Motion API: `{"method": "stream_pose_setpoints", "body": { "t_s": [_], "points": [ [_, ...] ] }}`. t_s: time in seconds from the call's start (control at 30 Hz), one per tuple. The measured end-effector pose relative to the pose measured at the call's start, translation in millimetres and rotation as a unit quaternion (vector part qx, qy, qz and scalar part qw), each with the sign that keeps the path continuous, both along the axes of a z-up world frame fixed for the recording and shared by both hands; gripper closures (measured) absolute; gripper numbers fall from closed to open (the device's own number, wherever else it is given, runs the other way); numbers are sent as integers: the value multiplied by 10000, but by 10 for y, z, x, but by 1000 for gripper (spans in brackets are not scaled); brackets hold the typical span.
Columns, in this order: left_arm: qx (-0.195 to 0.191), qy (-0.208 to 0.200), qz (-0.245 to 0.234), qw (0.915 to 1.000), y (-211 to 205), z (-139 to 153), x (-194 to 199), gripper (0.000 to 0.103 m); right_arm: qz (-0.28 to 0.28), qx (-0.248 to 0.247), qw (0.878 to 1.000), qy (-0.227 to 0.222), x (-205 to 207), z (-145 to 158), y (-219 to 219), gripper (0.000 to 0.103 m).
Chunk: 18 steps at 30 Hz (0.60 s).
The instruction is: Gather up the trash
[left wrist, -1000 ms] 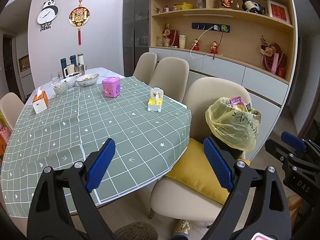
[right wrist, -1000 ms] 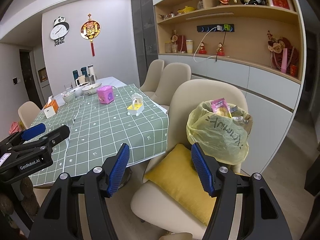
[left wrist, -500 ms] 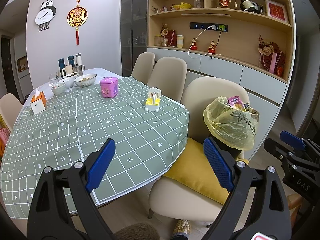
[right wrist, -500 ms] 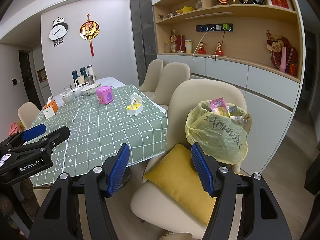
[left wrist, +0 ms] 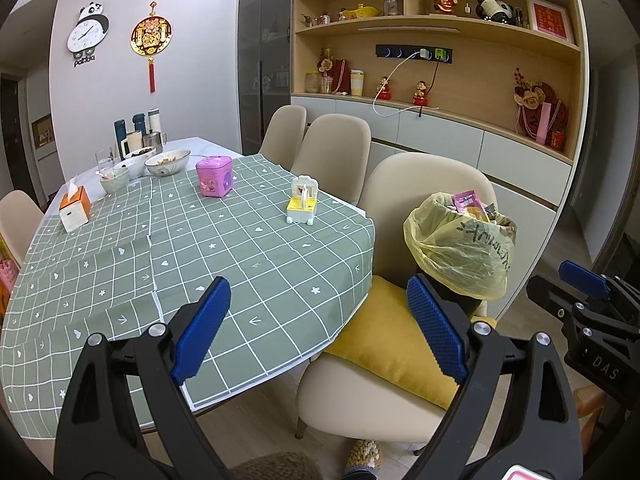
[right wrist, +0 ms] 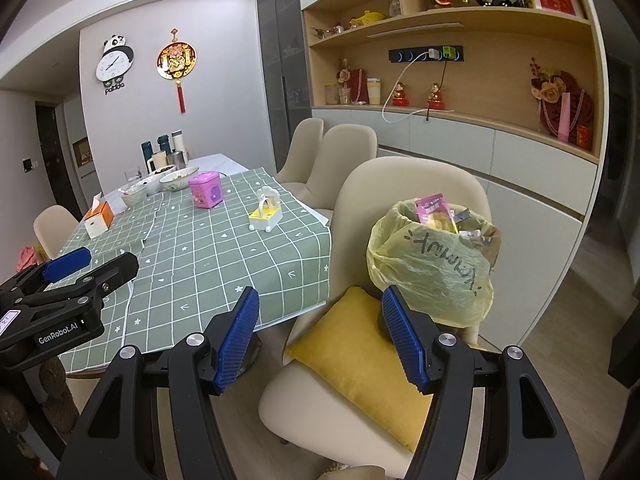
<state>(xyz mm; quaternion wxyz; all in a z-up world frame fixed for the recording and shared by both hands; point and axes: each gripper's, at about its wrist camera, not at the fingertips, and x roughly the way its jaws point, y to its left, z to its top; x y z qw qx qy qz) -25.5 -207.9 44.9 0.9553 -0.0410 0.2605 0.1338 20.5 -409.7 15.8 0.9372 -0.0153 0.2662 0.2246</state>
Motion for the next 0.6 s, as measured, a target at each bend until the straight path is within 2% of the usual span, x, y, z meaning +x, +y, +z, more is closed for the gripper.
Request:
{"method": "stream_pose_setpoints", "body": {
  "t_s": [0.3, 0.5, 0.6],
  "points": [
    [138, -27, -73, 9999, -64, 6, 37, 18, -8, 1, 10000, 24, 9, -12, -13, 42],
    [-141, 136, -74, 9998, -56, -49, 135, 18, -97, -77, 9998, 141, 78, -30, -44, 42],
    [-241, 239, -12, 9994, -40, -113, 225, 18, -85, -359, 9990, 237, 121, -43, -50, 42]
  ]
}}
